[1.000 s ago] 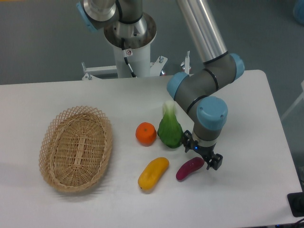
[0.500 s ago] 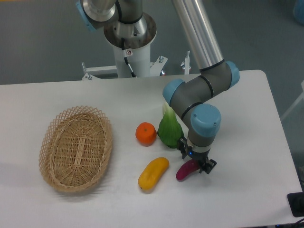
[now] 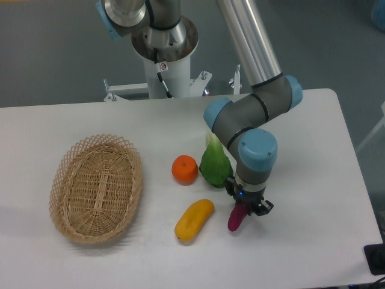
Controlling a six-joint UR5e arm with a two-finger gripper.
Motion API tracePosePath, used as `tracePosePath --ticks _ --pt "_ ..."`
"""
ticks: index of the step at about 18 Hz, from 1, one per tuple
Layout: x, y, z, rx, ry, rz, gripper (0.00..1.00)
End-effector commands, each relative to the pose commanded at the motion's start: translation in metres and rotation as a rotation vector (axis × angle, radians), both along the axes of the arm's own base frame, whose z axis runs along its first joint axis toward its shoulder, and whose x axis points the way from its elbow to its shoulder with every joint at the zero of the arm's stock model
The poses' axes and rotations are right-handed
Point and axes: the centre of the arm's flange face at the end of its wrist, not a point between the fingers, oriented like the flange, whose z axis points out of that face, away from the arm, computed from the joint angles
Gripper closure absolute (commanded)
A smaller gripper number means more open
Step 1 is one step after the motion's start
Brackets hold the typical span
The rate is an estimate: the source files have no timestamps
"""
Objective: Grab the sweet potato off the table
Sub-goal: 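Close the gripper on the purple sweet potato, then lift the sweet potato up and away from the bok choy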
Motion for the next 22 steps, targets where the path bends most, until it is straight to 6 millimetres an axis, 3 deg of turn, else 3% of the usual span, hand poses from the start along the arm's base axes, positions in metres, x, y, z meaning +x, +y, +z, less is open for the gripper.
tracePosePath --ticks 5,14,22 --pt "-0.026 -0.035 0.042 0.013 0.064 0.047 0.92" --pt "-0.079 -0.117 0.077 0.06 0.037 -0.002 0.96" --pt "-0.117 -0.153 0.107 0.108 -0.019 0.036 1.0"
